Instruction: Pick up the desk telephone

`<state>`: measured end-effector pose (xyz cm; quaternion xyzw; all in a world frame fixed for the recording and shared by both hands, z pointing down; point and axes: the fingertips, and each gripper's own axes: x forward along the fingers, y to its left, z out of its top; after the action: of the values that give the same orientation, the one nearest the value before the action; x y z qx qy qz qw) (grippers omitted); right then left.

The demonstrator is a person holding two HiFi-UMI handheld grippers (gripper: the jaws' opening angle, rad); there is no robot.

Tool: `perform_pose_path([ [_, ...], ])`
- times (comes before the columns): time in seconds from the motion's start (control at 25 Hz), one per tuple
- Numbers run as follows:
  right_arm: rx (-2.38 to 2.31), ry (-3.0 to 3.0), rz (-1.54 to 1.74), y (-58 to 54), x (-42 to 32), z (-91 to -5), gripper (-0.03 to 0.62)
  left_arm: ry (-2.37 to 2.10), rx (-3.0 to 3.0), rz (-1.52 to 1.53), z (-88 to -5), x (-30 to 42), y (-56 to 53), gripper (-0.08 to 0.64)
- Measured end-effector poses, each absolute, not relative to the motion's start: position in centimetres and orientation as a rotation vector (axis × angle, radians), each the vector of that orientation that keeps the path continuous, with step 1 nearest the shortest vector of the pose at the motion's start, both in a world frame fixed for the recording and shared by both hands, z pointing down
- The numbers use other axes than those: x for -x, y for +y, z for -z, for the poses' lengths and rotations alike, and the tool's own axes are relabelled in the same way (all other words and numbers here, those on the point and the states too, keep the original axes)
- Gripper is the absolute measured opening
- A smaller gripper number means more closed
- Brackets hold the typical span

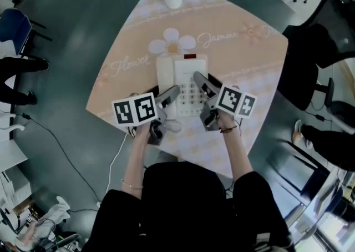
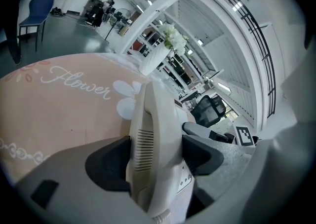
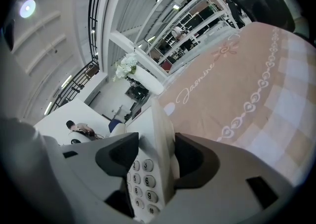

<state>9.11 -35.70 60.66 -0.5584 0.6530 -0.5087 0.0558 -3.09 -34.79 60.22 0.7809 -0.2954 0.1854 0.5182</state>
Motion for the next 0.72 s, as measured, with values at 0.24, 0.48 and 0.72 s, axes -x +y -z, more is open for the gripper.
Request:
perform_pose_path([
  [0.24, 1.683, 2.002, 1.523, -35.4, -8.9, -58.9, 0.218, -0.710, -1.892, -0.441, -58.6, 3.3, -34.3, 0.319],
  [0.48, 1.664, 2.028, 1.498, -34.8, -8.3, -56.8, 0.218, -0.721, -1.915, -0.432, -56.6, 3.8, -33.7, 0.318],
  [0.72, 1.660, 2.060, 1.451, -34.0, -7.8, -54.4, 0.217, -0.728, -1.933, -0.408, -54.5, 4.3, -32.9, 0.319],
])
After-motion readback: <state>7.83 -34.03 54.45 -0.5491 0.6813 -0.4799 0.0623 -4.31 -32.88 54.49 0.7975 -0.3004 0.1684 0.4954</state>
